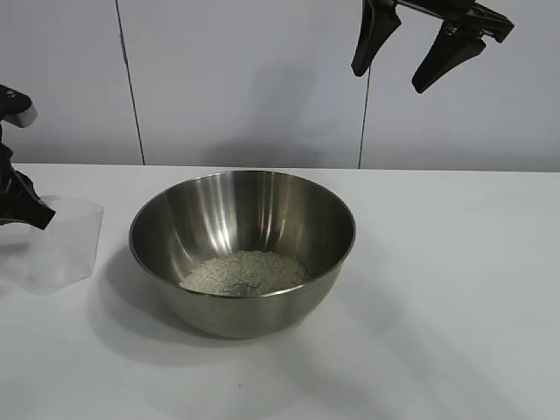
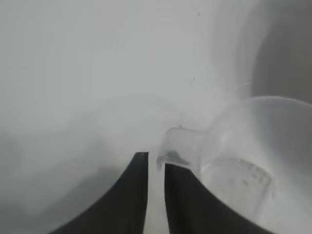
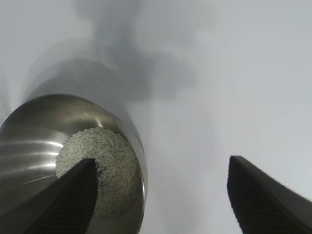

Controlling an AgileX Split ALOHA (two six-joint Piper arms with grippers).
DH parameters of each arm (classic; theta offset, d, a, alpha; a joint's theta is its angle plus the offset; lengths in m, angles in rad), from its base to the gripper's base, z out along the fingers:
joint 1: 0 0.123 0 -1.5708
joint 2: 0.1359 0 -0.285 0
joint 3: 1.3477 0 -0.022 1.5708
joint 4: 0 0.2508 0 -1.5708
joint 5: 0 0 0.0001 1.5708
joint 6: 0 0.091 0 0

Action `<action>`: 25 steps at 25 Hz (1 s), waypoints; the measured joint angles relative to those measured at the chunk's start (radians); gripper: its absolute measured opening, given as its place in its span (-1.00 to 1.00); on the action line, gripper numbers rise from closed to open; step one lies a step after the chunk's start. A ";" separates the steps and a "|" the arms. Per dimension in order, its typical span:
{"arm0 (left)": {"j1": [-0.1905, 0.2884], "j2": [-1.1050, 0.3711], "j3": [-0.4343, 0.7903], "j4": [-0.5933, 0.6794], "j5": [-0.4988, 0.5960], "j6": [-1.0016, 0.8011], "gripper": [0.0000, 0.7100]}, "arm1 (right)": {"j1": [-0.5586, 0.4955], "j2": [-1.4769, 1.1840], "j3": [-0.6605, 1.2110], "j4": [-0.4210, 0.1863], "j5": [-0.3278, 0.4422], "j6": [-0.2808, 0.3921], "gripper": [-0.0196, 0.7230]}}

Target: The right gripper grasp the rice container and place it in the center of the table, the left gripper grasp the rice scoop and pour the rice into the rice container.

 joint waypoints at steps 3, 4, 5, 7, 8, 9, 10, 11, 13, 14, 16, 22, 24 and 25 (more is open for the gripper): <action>0.000 0.000 0.000 0.000 -0.017 0.000 -0.40 | 0.000 0.000 0.000 0.000 -0.004 0.000 0.44; 0.000 0.000 0.000 0.000 -0.030 0.000 -0.36 | 0.000 0.000 0.000 0.000 -0.004 0.000 0.44; 0.000 0.000 0.000 0.000 -0.050 0.000 -0.34 | 0.000 0.000 0.000 0.000 -0.007 0.000 0.44; 0.000 0.000 0.000 -0.001 -0.112 -0.002 -0.32 | 0.000 0.000 0.000 0.000 -0.019 0.000 0.44; 0.000 0.000 0.000 -0.001 -0.136 -0.005 -0.32 | 0.000 0.000 0.000 0.000 -0.022 0.000 0.44; 0.000 0.000 0.000 -0.001 -0.178 -0.013 -0.31 | 0.000 0.000 0.000 0.000 -0.024 0.000 0.44; 0.000 -0.002 0.000 -0.002 -0.214 -0.024 -0.31 | 0.000 0.000 0.000 0.000 -0.027 0.000 0.44; 0.000 -0.005 0.000 -0.004 -0.241 -0.032 -0.31 | 0.000 0.000 0.000 0.000 -0.028 0.000 0.44; 0.001 -0.021 0.000 -0.009 -0.292 -0.041 -0.31 | 0.000 0.000 0.000 0.000 -0.033 0.000 0.44; 0.002 -0.028 0.000 -0.012 -0.307 -0.051 -0.31 | 0.000 0.000 0.000 0.000 -0.038 0.000 0.44; 0.002 -0.048 0.000 -0.016 -0.315 -0.069 -0.31 | 0.000 0.000 0.000 0.000 -0.043 0.000 0.44; 0.002 -0.092 0.000 -0.017 -0.309 -0.114 -0.31 | 0.000 0.000 0.000 0.000 -0.046 0.000 0.44; 0.002 -0.119 0.000 -0.017 -0.315 -0.157 -0.30 | 0.000 0.000 0.000 0.000 -0.046 0.000 0.44; 0.003 -0.135 0.000 -0.017 -0.305 -0.190 -0.28 | 0.000 0.000 0.000 0.000 -0.046 0.000 0.44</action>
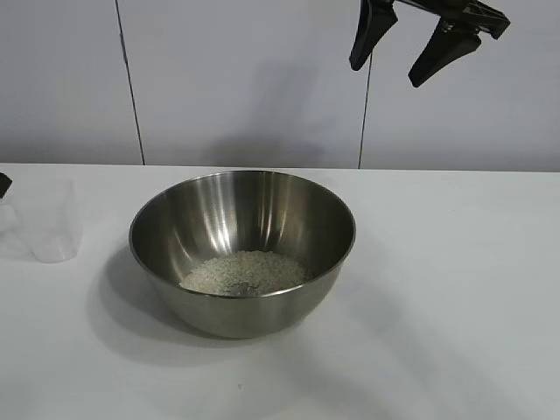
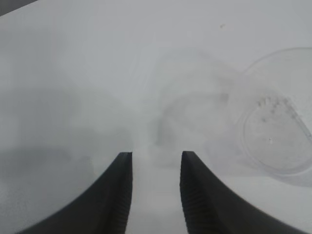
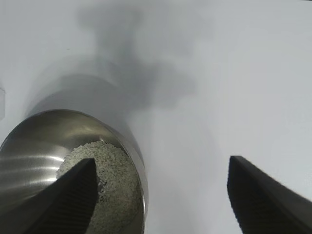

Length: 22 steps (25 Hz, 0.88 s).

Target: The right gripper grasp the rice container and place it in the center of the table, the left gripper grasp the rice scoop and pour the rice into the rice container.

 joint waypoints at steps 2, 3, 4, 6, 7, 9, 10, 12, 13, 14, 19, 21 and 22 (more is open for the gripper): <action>0.001 -0.049 0.001 0.000 0.053 -0.076 -0.18 | 0.000 0.000 0.000 0.000 0.000 0.000 0.44; 0.001 -0.074 0.001 0.000 0.097 -0.117 -0.11 | 0.000 0.000 0.000 0.000 0.000 0.000 0.44; 0.001 -0.093 0.001 0.000 0.136 -0.151 -0.02 | 0.000 0.000 0.000 0.000 0.000 0.000 0.44; 0.001 -0.127 0.001 0.000 0.230 -0.232 0.14 | 0.000 0.000 0.000 0.000 0.000 0.000 0.44; 0.001 -0.133 0.001 0.000 0.281 -0.277 0.21 | 0.000 0.000 0.000 0.000 0.001 0.000 0.44; 0.001 -0.136 0.001 0.003 0.386 -0.365 0.29 | 0.000 0.000 0.000 0.000 0.001 0.000 0.44; 0.001 -0.136 0.001 0.007 0.445 -0.419 0.31 | 0.000 0.000 0.000 0.000 0.003 0.000 0.44; 0.001 -0.136 -0.006 0.057 0.537 -0.535 0.33 | 0.000 0.000 0.000 0.000 0.011 -0.001 0.44; 0.001 -0.136 -0.017 0.122 0.579 -0.615 0.33 | 0.000 0.000 0.000 0.000 0.017 -0.001 0.44; 0.001 -0.135 -0.037 0.208 0.620 -0.709 0.34 | 0.000 0.000 0.000 0.000 0.022 -0.001 0.44; -0.009 -0.135 -0.241 0.750 0.819 -1.239 0.34 | 0.000 0.000 0.000 0.001 0.027 -0.001 0.44; -0.033 -0.135 -0.340 0.972 0.905 -1.446 0.34 | 0.000 0.000 0.000 0.002 0.027 -0.001 0.44; -0.052 -0.135 -0.393 1.068 0.937 -1.520 0.34 | 0.000 0.000 0.000 0.005 0.027 -0.001 0.44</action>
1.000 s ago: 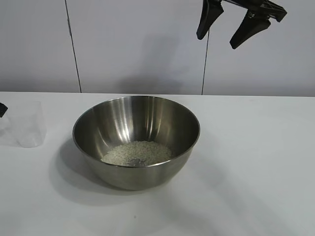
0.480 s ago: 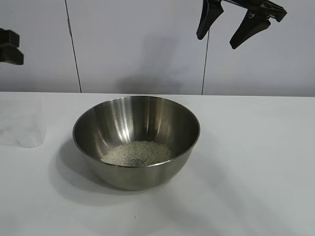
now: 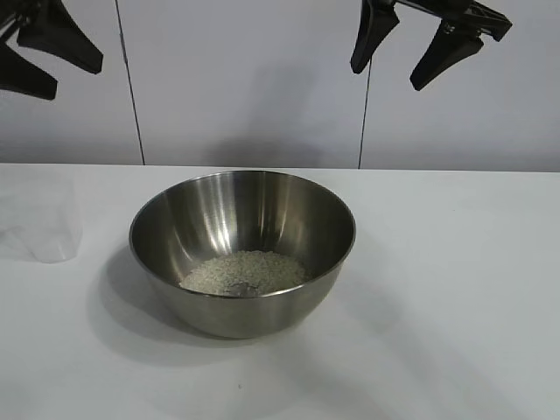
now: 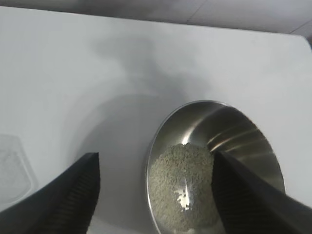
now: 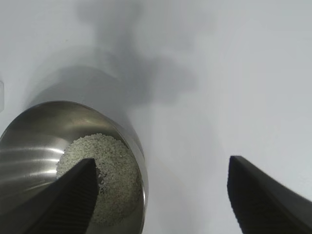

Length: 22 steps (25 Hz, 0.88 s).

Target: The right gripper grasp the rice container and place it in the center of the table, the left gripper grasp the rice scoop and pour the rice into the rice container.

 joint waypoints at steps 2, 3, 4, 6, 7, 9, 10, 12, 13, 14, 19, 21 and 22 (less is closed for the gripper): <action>-0.042 0.000 -0.088 0.142 0.063 -0.145 0.34 | 0.000 0.000 0.000 0.004 0.000 0.000 0.44; -0.066 0.000 -0.128 0.200 0.085 -0.203 0.34 | 0.000 0.000 0.000 0.005 0.000 0.000 0.44; -0.084 0.000 -0.162 0.237 0.100 -0.244 0.34 | 0.000 0.000 0.000 0.007 0.000 0.000 0.44; -0.122 0.000 -0.204 0.285 0.119 -0.313 0.34 | 0.000 0.000 0.000 0.018 0.007 0.000 0.44; -0.138 0.000 -0.216 0.292 0.121 -0.331 0.34 | 0.000 0.000 0.000 0.028 0.016 0.000 0.44; -0.165 0.001 -0.223 0.298 0.121 -0.370 0.34 | 0.000 0.000 0.000 0.052 0.040 0.000 0.44; -0.178 0.003 -0.223 0.299 0.121 -0.390 0.34 | 0.000 0.000 0.000 0.068 0.056 0.000 0.44; -0.203 0.022 -0.223 0.300 0.124 -0.424 0.34 | 0.000 0.000 0.000 0.098 0.082 0.000 0.44; -0.217 0.040 -0.225 0.302 0.127 -0.434 0.34 | 0.000 0.000 0.000 0.111 0.095 0.000 0.44; -0.233 0.059 -0.227 0.302 0.127 -0.444 0.34 | 0.000 0.000 0.000 0.122 0.108 0.000 0.44; -0.290 0.176 -0.227 0.241 0.120 -0.458 0.34 | 0.000 0.000 0.000 0.131 0.125 -0.003 0.44; -0.296 0.205 -0.227 0.210 0.117 -0.460 0.34 | 0.000 0.000 0.000 0.132 0.125 -0.003 0.44; -0.296 0.213 -0.227 0.202 0.117 -0.460 0.34 | 0.000 0.000 0.000 0.132 0.126 -0.003 0.44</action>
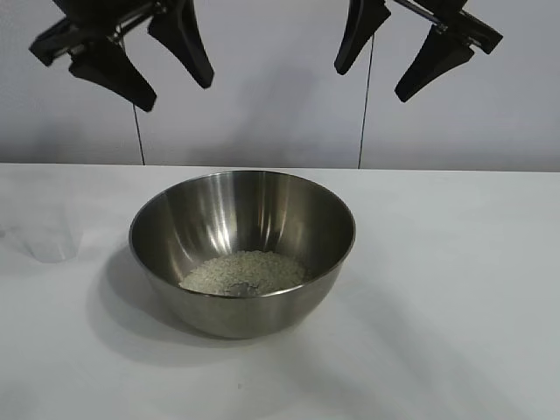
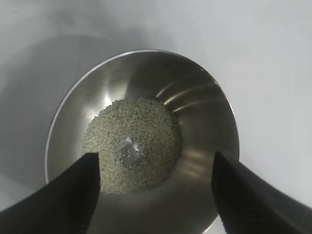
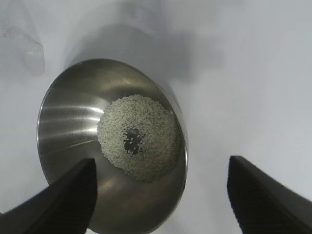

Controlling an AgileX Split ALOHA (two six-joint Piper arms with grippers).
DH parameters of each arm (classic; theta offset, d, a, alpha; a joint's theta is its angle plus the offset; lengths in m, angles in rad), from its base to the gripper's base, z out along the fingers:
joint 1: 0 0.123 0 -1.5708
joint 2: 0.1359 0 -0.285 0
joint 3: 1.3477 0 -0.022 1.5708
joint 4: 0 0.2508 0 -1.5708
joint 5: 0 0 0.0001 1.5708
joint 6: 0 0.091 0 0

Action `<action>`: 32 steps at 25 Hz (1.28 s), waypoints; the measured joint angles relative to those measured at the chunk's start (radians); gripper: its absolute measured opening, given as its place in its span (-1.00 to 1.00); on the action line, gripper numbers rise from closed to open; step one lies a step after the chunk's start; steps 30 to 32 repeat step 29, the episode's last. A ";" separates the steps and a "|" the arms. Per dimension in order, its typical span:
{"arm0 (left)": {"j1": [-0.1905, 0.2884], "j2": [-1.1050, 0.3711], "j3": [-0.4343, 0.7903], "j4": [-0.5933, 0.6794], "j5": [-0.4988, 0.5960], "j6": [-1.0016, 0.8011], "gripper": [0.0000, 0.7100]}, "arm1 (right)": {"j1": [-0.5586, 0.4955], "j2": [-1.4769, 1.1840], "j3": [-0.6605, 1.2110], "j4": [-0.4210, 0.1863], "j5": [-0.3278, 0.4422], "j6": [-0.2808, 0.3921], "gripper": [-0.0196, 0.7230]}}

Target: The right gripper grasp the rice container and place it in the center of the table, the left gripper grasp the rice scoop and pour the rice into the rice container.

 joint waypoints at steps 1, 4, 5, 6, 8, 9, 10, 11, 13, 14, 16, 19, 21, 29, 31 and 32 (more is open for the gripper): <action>0.000 0.004 0.000 -0.005 -0.001 0.000 0.34 | 0.000 0.000 0.000 0.000 0.000 0.000 0.44; 0.000 0.004 -0.010 -0.010 -0.009 0.000 0.34 | 0.000 0.000 0.000 0.000 0.000 0.000 0.44; 0.000 0.004 -0.016 -0.010 -0.010 0.000 0.34 | 0.000 0.000 0.000 0.000 0.000 0.000 0.44; 0.000 0.004 -0.023 -0.011 -0.010 0.000 0.34 | 0.000 0.000 0.000 0.000 0.000 0.000 0.44; 0.000 0.004 -0.030 -0.015 -0.011 0.000 0.34 | 0.000 0.000 0.000 0.000 0.000 0.000 0.44; 0.000 0.004 -0.030 -0.016 -0.011 0.000 0.34 | 0.000 0.000 0.000 0.000 0.000 0.000 0.44; 0.000 0.004 -0.031 -0.016 -0.011 0.000 0.34 | 0.000 0.000 0.000 0.000 0.000 0.000 0.44; 0.000 0.004 -0.031 -0.016 -0.011 0.000 0.34 | 0.000 0.000 0.000 0.000 0.000 0.000 0.44; 0.000 0.004 -0.031 -0.016 -0.011 0.000 0.34 | 0.000 0.000 0.000 0.000 0.000 0.000 0.44; 0.000 0.004 -0.031 -0.016 -0.011 0.000 0.34 | 0.000 0.000 0.000 0.000 0.000 0.000 0.44; 0.000 0.004 -0.031 -0.016 -0.011 0.000 0.34 | 0.000 0.000 0.000 0.000 0.000 0.000 0.44; 0.000 0.004 -0.031 -0.016 -0.011 0.000 0.34 | 0.000 0.000 0.000 0.000 0.000 0.000 0.44; 0.000 0.004 -0.031 -0.016 -0.011 0.000 0.34 | 0.000 0.000 0.000 0.000 -0.010 0.000 0.44; 0.000 0.004 -0.031 -0.016 -0.017 0.000 0.34 | 0.000 0.000 0.000 0.001 -0.154 0.000 0.44; 0.000 0.004 -0.031 -0.016 -0.017 0.000 0.34 | 0.000 0.000 0.000 0.001 -0.154 0.000 0.44; 0.000 0.004 -0.031 -0.016 -0.017 0.000 0.34 | 0.000 0.000 0.000 0.001 -0.154 0.000 0.44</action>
